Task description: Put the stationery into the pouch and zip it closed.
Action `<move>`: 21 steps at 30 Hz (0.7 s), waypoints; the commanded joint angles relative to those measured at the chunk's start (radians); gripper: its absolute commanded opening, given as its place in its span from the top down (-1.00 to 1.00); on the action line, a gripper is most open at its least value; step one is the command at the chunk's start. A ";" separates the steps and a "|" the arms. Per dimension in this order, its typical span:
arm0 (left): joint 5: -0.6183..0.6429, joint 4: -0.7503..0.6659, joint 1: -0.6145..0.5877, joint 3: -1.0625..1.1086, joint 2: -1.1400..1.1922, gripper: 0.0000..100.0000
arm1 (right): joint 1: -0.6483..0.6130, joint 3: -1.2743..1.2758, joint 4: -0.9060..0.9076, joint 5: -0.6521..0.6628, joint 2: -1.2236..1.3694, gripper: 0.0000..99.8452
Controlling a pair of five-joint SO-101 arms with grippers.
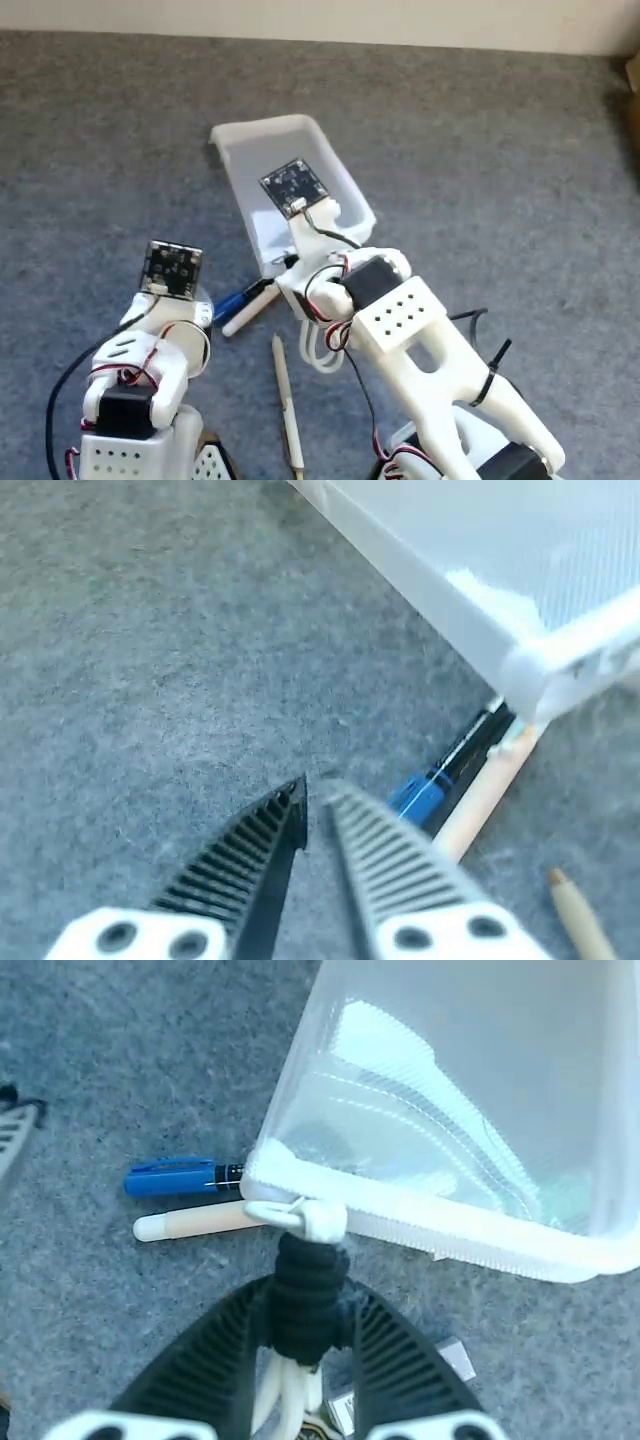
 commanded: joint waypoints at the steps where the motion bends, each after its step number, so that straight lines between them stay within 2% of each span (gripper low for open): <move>1: 0.133 -0.018 -0.007 -0.061 -0.008 0.41 | -0.008 -0.016 -0.015 -0.012 -0.058 0.99; 3: 0.190 -0.017 0.007 -0.061 -0.008 0.24 | -0.008 -0.015 -0.015 -0.012 -0.105 0.99; 4: 0.198 -0.014 0.024 -0.061 -0.008 0.22 | -0.012 -0.015 -0.015 -0.012 -0.139 0.99; 11: 0.199 -0.028 0.156 -0.071 -0.008 0.41 | -0.015 -0.005 0.024 -0.012 -0.277 0.99; 21: 0.201 -0.133 0.151 -0.099 -0.010 0.45 | -0.038 0.041 0.022 -0.012 -0.269 0.99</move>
